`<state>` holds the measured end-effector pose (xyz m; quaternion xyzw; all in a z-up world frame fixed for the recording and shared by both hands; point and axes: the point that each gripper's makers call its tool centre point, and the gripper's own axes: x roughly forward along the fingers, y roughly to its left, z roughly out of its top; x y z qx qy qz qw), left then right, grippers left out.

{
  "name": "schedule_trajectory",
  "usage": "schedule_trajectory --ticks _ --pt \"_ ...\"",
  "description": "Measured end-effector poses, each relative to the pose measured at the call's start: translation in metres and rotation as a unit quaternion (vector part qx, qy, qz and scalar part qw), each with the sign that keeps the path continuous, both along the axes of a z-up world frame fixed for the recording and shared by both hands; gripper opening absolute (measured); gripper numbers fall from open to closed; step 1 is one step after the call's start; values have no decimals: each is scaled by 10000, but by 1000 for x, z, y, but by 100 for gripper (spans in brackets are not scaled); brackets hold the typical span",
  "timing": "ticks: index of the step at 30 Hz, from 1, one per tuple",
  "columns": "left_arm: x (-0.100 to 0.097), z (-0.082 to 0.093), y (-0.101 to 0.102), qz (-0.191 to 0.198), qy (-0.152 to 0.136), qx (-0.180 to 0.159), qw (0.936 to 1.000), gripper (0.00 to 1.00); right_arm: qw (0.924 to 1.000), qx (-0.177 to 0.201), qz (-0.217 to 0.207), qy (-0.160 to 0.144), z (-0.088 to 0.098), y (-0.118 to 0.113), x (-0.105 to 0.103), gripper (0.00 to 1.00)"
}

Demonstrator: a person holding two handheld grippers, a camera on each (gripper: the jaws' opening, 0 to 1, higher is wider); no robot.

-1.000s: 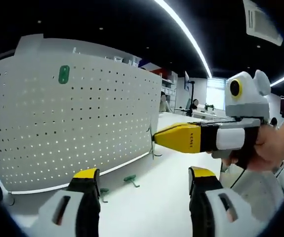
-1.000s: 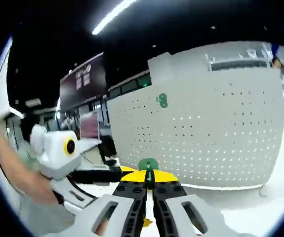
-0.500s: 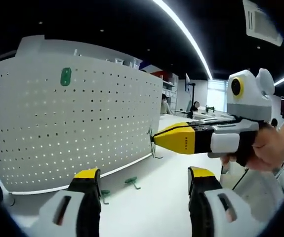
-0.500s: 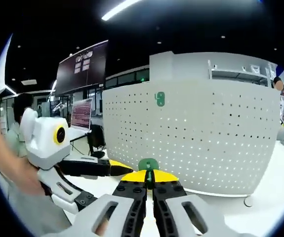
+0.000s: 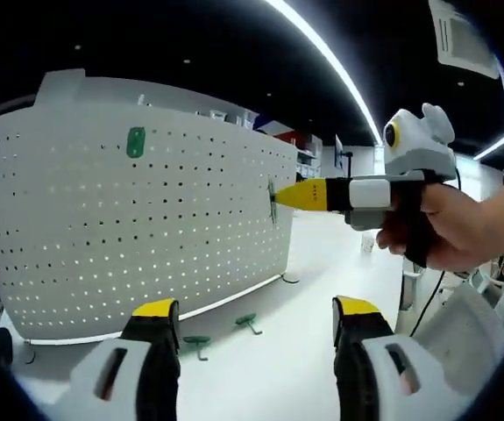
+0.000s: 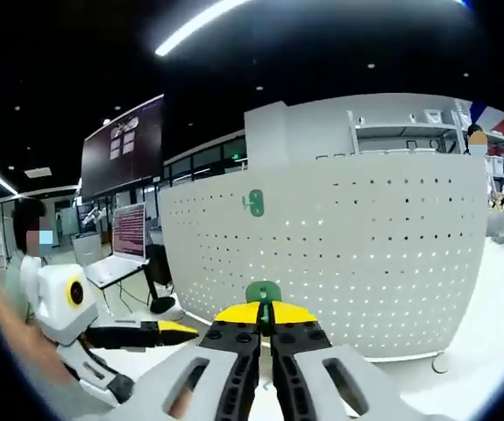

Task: Insert the hook assembly into the mounting plate slot until the hook locks in place.

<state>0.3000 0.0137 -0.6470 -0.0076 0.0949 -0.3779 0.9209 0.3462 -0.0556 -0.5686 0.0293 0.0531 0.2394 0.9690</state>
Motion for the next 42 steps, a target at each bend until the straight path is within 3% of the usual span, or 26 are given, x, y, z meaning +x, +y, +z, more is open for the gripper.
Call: schedule_trajectory --ticks 16,42 --pt "7 4 44 514 -184 -121 9984 72 9989 173 -390 -198 38 -8 40 0" --pt "10 16 75 912 -358 -271 9948 73 9964 173 -654 -514 69 16 91 0"
